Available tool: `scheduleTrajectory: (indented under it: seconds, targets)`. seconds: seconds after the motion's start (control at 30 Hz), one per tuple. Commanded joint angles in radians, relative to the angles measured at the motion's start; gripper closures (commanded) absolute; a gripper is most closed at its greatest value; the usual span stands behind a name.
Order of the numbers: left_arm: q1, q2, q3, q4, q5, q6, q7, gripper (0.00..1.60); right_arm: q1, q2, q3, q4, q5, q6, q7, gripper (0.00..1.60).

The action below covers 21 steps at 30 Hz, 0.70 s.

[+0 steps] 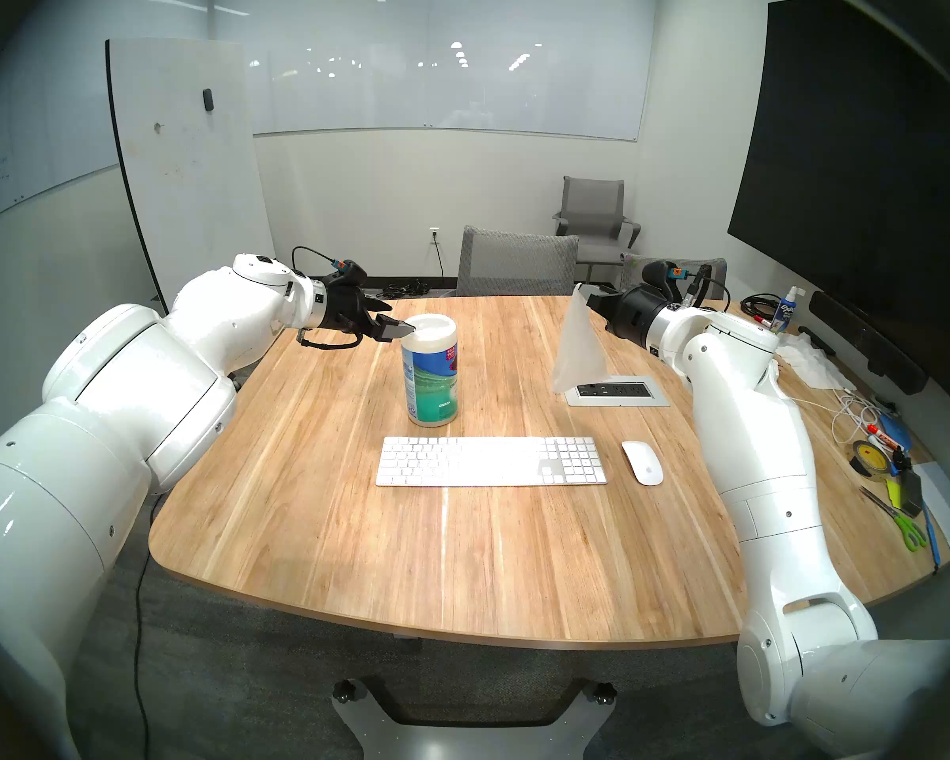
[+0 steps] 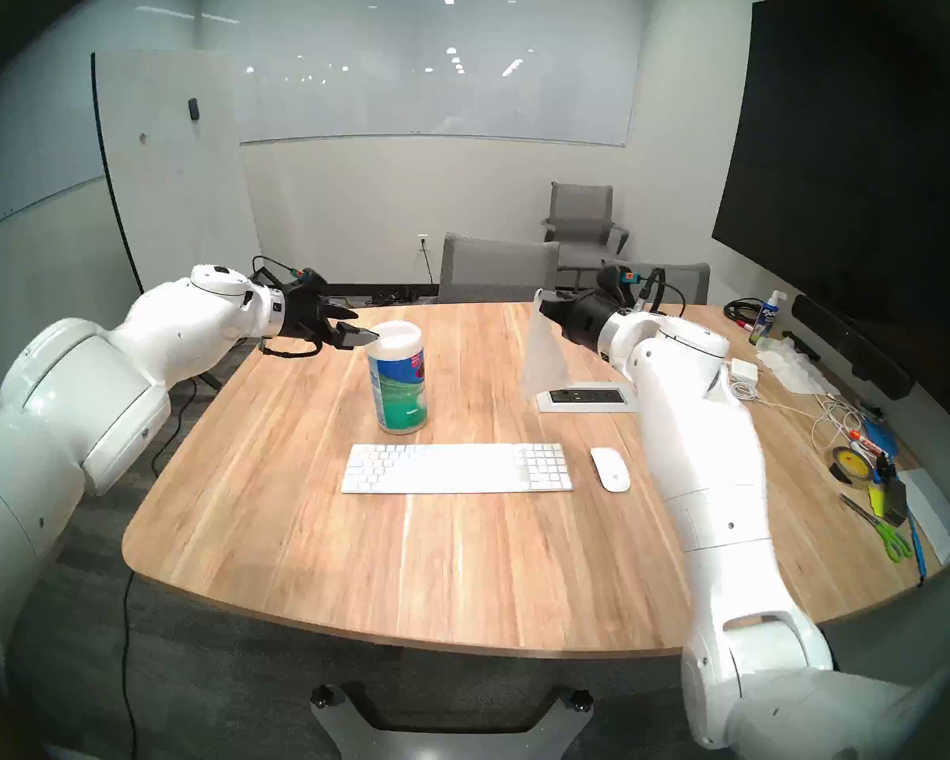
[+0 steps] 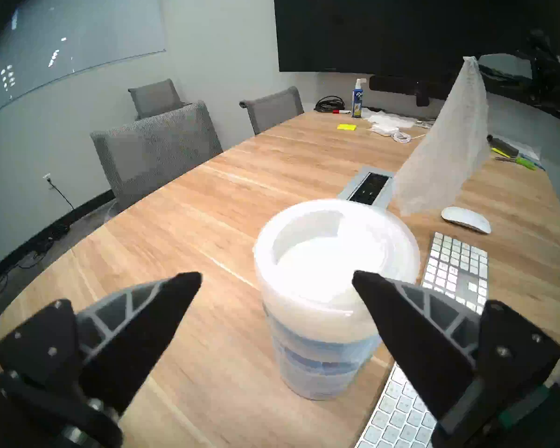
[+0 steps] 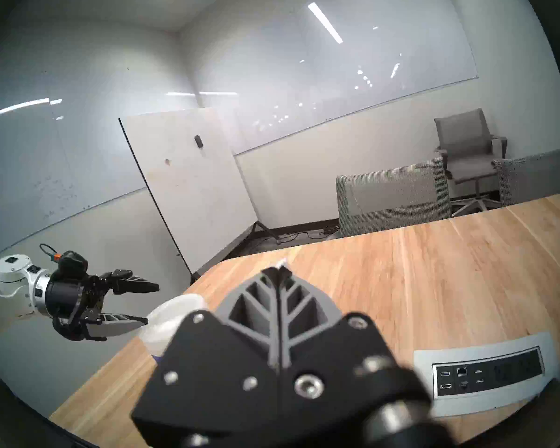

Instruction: Wipe the keyboards and mice with a disinfecting wipe, then set the wipe down

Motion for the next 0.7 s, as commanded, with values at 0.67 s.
scheduleTrajectory:
  seconds: [0.67]
  targets:
    - [-0.091,0.131,-0.039,-0.091,-0.024,-0.102,-0.319,0.00,0.003,0.021,-0.003,-0.013,0.004,0.001,0.051,1.60]
